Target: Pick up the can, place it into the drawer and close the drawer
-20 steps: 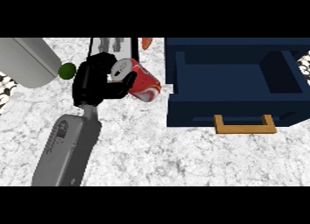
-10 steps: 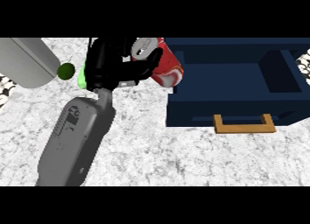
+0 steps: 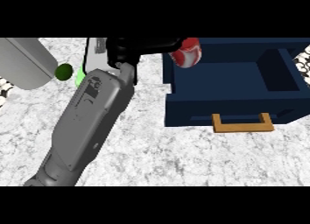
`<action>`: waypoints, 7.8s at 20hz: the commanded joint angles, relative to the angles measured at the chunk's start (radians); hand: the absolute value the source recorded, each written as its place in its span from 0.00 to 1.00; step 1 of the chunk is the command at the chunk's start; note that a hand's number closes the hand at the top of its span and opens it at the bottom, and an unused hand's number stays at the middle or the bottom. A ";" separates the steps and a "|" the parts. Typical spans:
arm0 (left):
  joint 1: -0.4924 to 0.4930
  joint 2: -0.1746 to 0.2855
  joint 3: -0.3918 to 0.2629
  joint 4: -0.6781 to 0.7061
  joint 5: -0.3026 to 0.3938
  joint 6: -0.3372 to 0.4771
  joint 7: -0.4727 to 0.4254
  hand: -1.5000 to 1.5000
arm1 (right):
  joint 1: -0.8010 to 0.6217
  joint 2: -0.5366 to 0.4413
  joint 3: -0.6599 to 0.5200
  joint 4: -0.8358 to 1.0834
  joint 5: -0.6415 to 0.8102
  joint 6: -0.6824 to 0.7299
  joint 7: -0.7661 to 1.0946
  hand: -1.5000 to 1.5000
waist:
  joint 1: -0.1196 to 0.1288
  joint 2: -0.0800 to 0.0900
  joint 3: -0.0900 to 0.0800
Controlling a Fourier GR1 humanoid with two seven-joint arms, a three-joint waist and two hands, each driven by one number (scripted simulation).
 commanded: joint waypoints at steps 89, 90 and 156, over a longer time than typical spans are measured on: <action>-0.444 0.030 -0.456 0.637 0.738 0.298 -0.390 0.00 | -0.711 -0.108 0.657 0.330 1.384 -0.242 -0.234 0.00 | 0.042 0.002 -0.001; -0.424 0.057 -0.460 0.615 0.731 0.277 -0.373 0.00 | -0.749 -0.109 0.652 0.387 1.386 -0.251 -0.231 0.00 | 0.046 0.001 -0.001; -0.130 0.496 -0.439 -0.045 0.518 0.315 -0.016 0.00 | -1.714 -0.154 0.206 2.083 1.545 -0.942 -0.542 0.00 | 0.141 0.036 0.008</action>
